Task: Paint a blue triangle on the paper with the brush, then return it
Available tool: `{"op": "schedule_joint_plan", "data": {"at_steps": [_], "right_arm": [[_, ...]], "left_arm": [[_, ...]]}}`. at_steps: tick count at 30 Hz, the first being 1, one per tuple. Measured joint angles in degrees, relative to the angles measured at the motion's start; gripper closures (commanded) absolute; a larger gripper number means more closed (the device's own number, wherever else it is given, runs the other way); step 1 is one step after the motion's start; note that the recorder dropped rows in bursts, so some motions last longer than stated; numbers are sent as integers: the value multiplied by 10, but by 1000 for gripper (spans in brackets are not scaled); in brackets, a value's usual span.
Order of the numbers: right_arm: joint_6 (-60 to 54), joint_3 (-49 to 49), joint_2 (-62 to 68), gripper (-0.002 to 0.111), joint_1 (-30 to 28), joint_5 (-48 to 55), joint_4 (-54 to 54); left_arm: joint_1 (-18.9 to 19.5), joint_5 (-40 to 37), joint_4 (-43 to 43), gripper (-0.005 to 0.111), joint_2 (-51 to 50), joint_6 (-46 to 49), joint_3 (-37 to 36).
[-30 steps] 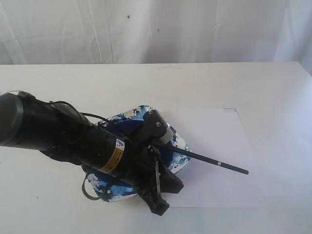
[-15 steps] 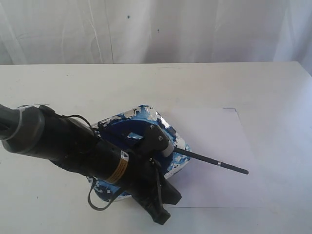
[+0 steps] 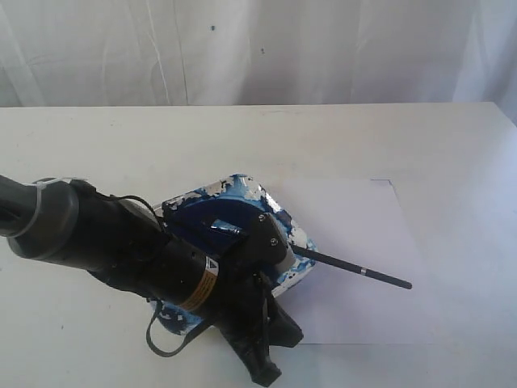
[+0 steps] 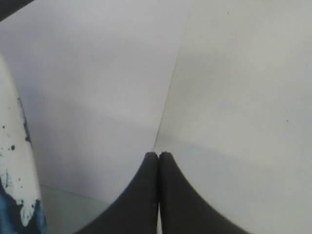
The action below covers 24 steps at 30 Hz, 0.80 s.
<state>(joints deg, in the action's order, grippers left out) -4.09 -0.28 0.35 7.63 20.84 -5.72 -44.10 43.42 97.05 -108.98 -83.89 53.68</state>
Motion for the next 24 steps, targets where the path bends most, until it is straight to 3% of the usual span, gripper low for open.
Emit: {"op": "schedule_joint_plan", "data": {"at_steps": [24], "right_arm": [[0, 0, 0, 108, 0, 0, 0]], "left_arm": [[0, -80, -20, 107, 0, 2, 0]]}}
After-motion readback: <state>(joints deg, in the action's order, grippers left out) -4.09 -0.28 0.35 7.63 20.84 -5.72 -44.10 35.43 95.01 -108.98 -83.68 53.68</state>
